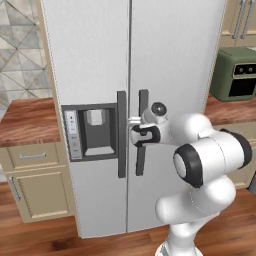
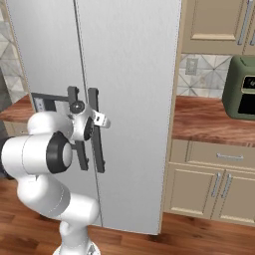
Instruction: Retrieve the sausage and cheese from the fridge and place them on the cutting board on the counter.
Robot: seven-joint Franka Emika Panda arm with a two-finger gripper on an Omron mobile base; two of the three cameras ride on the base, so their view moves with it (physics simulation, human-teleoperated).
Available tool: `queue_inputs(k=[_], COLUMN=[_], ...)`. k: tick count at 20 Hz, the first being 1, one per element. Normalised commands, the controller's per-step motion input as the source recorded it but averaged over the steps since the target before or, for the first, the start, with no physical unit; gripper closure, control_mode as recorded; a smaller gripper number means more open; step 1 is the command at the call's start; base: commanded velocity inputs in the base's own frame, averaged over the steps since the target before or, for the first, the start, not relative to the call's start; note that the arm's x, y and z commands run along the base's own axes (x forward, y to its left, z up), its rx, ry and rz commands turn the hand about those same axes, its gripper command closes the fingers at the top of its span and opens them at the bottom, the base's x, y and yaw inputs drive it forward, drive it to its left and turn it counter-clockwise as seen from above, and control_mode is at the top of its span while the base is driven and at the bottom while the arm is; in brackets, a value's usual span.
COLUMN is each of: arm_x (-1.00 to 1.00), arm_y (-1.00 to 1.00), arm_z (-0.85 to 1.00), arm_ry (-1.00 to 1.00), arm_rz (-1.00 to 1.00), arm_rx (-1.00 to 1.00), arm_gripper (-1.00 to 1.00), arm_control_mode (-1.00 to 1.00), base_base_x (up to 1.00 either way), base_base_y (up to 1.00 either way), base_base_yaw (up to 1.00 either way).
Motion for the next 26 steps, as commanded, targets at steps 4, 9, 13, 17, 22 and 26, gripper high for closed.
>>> queue_inputs(k=[4,9,13,17,22,26], arm_x=[0.22,0.43,0.46,0.12,-0.06,-0.59], arm_y=[0.0,0.0,0.0,0.0,0.0,0.0], arm_z=[-0.07,-0.13,-0.08,0.0,0.0,0.0], arm_ry=[-0.18,-0.06,0.0,0.03,0.0,-0.08], arm_rz=[0.0,0.0,0.0,0.0,0.0,0.0], arm_rx=[0.02,0.04,0.02,0.0,0.0,0.0], arm_gripper=[-1.0,-1.0,1.0,1.0,1.0,1.0], arm_control_mode=[-1.0,-1.0,-1.0,-1.0,-1.0,-1.0], base_base_x=[0.0,0.0,0.0,0.0,0.0,0.0], base_base_y=[0.0,0.0,0.0,0.0,0.0,0.0], base_base_yaw=[0.0,0.0,0.0,0.0,0.0,0.0])
